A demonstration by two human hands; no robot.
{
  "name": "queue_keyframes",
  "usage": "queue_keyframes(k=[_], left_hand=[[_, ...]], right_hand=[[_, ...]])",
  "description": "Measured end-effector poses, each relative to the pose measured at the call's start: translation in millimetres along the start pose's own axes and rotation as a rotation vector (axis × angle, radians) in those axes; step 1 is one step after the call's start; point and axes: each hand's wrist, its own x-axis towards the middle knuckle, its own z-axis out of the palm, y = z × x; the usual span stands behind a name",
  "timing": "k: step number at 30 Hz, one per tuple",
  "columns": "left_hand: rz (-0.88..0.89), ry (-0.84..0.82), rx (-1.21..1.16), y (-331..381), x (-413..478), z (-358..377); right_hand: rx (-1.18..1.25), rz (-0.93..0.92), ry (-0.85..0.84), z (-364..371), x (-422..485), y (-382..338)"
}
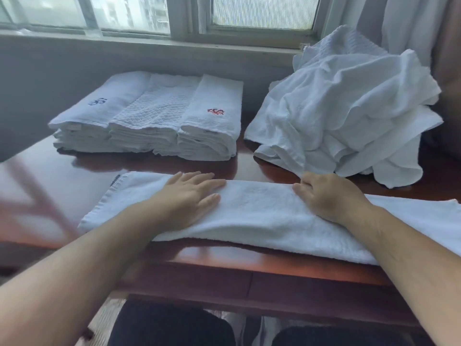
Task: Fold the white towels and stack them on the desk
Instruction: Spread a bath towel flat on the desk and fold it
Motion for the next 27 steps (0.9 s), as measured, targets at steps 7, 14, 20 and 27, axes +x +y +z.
queue_keyframes(k=[7,14,20,27], left_hand=[[0.296,0.138,-0.155,63,-5,-5],[0.293,0.129,0.009,79,-2,-5],[0.305,0.081,0.143,57,-12,-8],[0.139,-0.086,0.096,113,2,7]], right_hand=[[-0.042,0.086,0.088,-5,-13,24],[-0.009,0.003,0.15,-2,-19,24],[0.027,0.099,0.004,-15,-19,39],[-0.031,0.188,0.047,-24,-33,46]])
